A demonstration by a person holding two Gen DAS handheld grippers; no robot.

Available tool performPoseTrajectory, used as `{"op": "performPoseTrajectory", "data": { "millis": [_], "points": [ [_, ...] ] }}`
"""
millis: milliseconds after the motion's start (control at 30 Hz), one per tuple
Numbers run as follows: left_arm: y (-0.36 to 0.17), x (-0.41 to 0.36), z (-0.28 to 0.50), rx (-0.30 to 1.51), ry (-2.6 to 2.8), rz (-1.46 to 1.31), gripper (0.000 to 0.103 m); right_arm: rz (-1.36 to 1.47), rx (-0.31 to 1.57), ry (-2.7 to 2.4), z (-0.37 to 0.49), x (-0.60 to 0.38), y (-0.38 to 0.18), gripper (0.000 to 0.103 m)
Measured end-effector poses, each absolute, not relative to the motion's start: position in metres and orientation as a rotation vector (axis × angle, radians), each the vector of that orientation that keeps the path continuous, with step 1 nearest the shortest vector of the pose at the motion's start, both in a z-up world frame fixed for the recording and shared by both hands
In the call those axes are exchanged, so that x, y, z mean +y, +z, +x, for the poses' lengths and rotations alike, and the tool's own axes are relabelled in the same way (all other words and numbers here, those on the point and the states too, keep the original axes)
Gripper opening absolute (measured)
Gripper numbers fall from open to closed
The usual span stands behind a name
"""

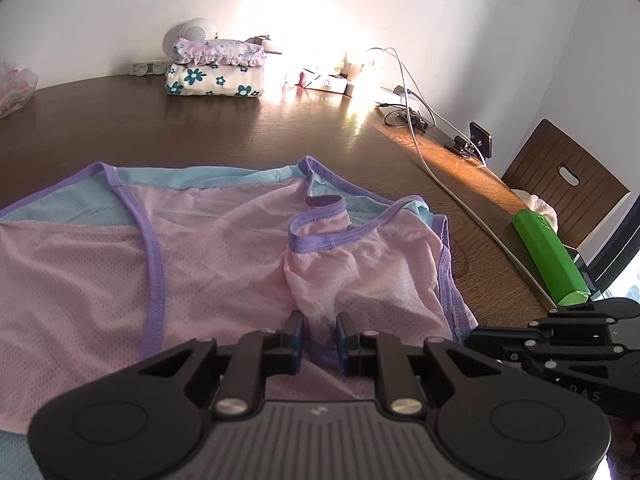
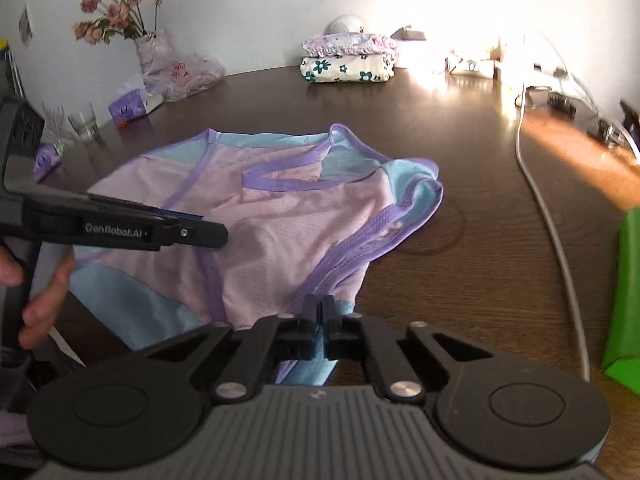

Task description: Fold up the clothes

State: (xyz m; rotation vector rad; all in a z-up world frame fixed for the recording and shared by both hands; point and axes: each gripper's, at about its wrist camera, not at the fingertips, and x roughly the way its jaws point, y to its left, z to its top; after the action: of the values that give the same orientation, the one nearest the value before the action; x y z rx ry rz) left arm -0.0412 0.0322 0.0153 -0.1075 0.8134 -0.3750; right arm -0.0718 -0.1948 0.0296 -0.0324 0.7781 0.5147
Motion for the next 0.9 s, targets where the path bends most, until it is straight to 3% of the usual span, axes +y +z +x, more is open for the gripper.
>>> {"op": "performPoseTrajectory", "data": {
  "millis": [267,533,667,900],
  "points": [
    [0.018,0.027,-0.042,0.813,-0.414,-0.118,0.019,-0.039,0.688,0.416,-0.085,-0.218,0.056,0.001],
    [0.019,0.014,-0.046,0.795,-0.447,-0.089,0.024,-0.069,0.754,0.32,-0.072,-0.22,0.038,0.007],
    [0.022,0.025,-0.045,0.776,-0.407,-0.11,0.036,0.013,0.714,0.362,-0.057,-0.23,0.044,0.008],
    [0.018,0.032,-0.045,0.782,-0.391,-0.119,0.039,0.05,0.767,0.36,-0.024,-0.227,0.025,0.005]
  ]
}}
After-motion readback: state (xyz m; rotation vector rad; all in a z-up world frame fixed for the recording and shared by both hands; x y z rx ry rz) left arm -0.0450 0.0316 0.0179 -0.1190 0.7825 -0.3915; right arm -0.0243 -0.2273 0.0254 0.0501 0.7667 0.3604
